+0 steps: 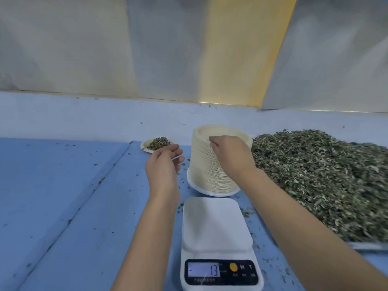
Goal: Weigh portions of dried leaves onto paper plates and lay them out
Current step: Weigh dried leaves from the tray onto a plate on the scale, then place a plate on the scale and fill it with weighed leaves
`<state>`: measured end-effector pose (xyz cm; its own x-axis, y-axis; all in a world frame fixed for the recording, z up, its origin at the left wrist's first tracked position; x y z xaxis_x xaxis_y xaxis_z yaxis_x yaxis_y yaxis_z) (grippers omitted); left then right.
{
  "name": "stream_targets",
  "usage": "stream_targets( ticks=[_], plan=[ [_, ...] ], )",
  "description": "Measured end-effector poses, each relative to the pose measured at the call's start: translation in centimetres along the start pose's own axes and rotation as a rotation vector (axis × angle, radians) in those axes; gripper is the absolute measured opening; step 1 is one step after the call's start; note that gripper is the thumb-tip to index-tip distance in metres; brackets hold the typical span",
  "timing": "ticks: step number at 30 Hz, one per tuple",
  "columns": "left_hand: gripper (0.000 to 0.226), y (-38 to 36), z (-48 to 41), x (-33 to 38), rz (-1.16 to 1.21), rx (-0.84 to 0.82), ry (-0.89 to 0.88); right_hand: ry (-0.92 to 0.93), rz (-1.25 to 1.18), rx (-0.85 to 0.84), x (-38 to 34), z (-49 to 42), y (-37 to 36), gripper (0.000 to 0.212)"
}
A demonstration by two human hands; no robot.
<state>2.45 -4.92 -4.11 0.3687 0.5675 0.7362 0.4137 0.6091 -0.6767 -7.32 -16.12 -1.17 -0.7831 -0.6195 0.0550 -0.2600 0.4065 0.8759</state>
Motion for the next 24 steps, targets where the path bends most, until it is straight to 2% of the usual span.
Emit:
stream_targets(
  ticks=[5,13,18,22,24],
  plan=[
    [0.027,0.1,0.3,-0.2,-0.009,-0.001,-0.004,0.025,0.001,0.003,-0.3,-0.8,-0.7,0.028],
    [0.026,-0.4,0.7,-1.0,-0.024,-0.033,0.036,0.071,0.023,0.063,-0.1,-1.1,-1.1,0.034],
    [0.025,-0.6,0.9,-1.6,-0.07,-0.054,0.047,0.077,0.007,0.251,0.4,-0.6,-1.0,0.04],
    [0.022,-0.7,1.1,-1.4,-0.191,-0.125,-0.027,0.205,-0.082,0.591,-0.7,1.2,0.6,0.038],
    [0.019,-0.7,1.1,-1.0,-0.264,-0.156,-0.101,0.291,-0.119,0.685,-1.7,2.9,0.9,0.038]
  ],
)
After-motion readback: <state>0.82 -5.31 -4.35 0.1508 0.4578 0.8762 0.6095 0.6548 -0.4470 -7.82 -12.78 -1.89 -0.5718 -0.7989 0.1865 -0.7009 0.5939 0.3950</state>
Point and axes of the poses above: each hand's wrist, its own z-axis away from the middle knuckle, its own y-axis out of the back of the hand, x = y × z, the point moved 2 cm from there along -z, towards the middle knuckle, and after that the axes turned 13 degrees about z, right-handed, at the moved point
